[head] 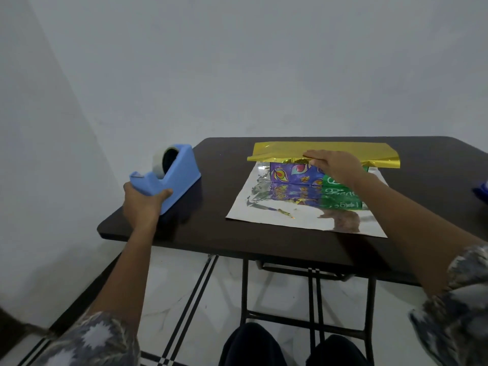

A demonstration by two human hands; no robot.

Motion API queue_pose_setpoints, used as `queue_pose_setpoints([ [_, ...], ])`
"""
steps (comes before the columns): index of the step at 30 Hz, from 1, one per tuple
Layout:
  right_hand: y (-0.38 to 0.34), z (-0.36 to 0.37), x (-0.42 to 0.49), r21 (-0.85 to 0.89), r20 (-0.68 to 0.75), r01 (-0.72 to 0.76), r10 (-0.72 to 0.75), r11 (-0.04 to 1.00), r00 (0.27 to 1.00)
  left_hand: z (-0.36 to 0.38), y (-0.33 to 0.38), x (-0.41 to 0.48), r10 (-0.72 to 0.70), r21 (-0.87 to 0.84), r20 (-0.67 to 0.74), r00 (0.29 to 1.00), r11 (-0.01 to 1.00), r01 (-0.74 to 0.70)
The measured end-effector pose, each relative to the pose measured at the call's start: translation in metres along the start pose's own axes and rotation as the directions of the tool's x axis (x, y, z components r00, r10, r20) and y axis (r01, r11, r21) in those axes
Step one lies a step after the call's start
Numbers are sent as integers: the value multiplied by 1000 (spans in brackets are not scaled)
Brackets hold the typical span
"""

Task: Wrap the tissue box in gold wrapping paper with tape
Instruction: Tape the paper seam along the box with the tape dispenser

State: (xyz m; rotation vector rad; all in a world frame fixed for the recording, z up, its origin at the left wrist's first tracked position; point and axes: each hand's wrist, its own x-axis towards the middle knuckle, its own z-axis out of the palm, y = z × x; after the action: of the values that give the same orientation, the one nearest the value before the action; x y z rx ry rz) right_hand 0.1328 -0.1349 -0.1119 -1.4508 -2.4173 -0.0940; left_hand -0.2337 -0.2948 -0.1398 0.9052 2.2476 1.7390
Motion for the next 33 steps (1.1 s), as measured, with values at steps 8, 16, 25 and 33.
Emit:
queue_pose_setpoints([
  [8, 1, 0, -1, -3, -17, -3, 3, 1000, 1000, 30, 34, -25, 90, 245, 81, 993, 964, -107],
  [16, 0, 0, -1, 9, -7, 9, -9, 1000, 1000, 79, 56, -49, 91, 211, 166, 982, 969, -126],
  [25, -2, 4, 1, 10, -47, 13, -13, 1000, 999, 51, 100, 4, -10, 176, 355, 935, 983, -56],
  [33, 0, 2, 0, 23, -22, -8, 9, 1000, 1000, 39, 130, 28, -259, 421, 653, 712, 905, -57],
])
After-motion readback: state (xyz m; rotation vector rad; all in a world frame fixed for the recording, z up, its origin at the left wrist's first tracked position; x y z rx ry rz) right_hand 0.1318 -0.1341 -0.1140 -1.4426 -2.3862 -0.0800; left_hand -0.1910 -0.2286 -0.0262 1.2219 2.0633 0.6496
